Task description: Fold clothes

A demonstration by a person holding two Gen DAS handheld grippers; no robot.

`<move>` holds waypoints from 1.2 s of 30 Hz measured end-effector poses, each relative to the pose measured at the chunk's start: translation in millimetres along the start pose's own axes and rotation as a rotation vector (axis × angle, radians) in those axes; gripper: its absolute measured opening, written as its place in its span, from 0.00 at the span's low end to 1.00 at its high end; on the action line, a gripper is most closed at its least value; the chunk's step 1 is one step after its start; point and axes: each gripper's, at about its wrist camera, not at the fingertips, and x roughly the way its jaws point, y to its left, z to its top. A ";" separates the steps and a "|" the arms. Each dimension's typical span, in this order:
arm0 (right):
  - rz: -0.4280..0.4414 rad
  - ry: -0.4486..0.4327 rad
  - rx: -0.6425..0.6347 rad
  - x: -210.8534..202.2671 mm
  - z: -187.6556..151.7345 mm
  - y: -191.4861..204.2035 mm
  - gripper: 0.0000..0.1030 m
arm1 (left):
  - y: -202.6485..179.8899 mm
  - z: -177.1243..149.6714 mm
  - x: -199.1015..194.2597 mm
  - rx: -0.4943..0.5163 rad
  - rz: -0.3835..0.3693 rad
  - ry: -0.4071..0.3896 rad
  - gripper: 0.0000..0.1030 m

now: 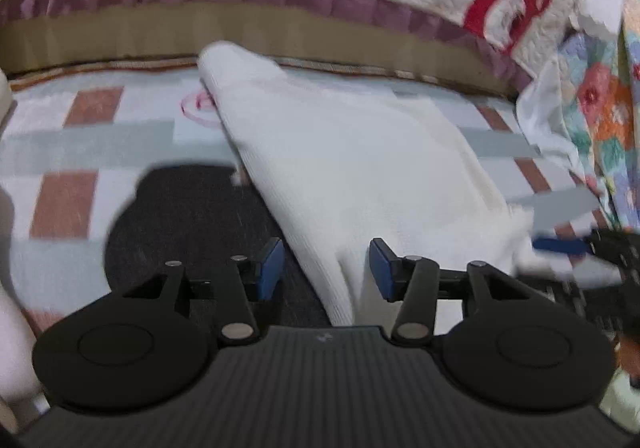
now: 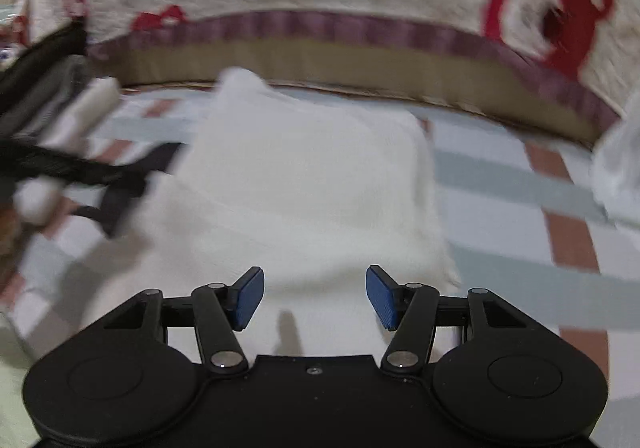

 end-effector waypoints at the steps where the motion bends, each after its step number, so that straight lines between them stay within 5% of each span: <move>1: 0.014 -0.014 -0.019 -2.4 4.2 10.3 0.60 | 6.7 9.0 3.9 -0.003 -0.001 0.003 0.47; 3: 0.052 -0.018 0.004 -1.6 14.8 24.2 0.60 | 22.3 26.1 16.3 -0.006 0.001 0.018 0.48; 9: 0.435 0.052 0.491 12.3 33.0 1.4 0.61 | 68.2 58.6 69.4 -0.060 0.034 0.038 0.49; 11: 0.382 0.078 0.440 22.4 32.1 7.9 0.59 | 80.1 66.1 88.0 -0.097 0.022 0.049 0.49; 12: 0.356 0.086 0.394 26.5 30.4 12.3 0.41 | 84.2 69.6 95.8 -0.113 0.015 0.052 0.49; 14: 0.348 0.112 0.298 36.9 24.2 22.0 0.23 | 91.0 76.2 108.5 -0.136 0.004 0.045 0.51; 19: 0.224 0.238 0.148 59.3 2.9 42.5 0.26 | 96.8 92.5 128.9 -0.172 -0.016 -0.014 0.59; 22: 0.177 0.235 0.033 55.8 -12.1 54.1 0.30 | 89.0 95.2 138.1 -0.163 -0.013 -0.053 0.60; 23: 0.183 0.223 0.034 55.9 -15.6 52.2 0.31 | 84.1 94.6 140.7 -0.148 -0.007 -0.067 0.58; 27: 0.258 0.165 0.196 56.8 -20.4 27.9 0.34 | 42.7 87.2 141.3 0.083 0.089 -0.089 0.14; 32: 0.332 0.011 0.322 39.4 -13.9 16.4 0.48 | 29.0 95.8 110.0 0.056 0.014 -0.135 0.12; 36: 0.310 0.066 0.226 68.4 -0.8 38.2 0.50 | 6.6 102.4 78.1 0.084 -0.067 -0.184 0.12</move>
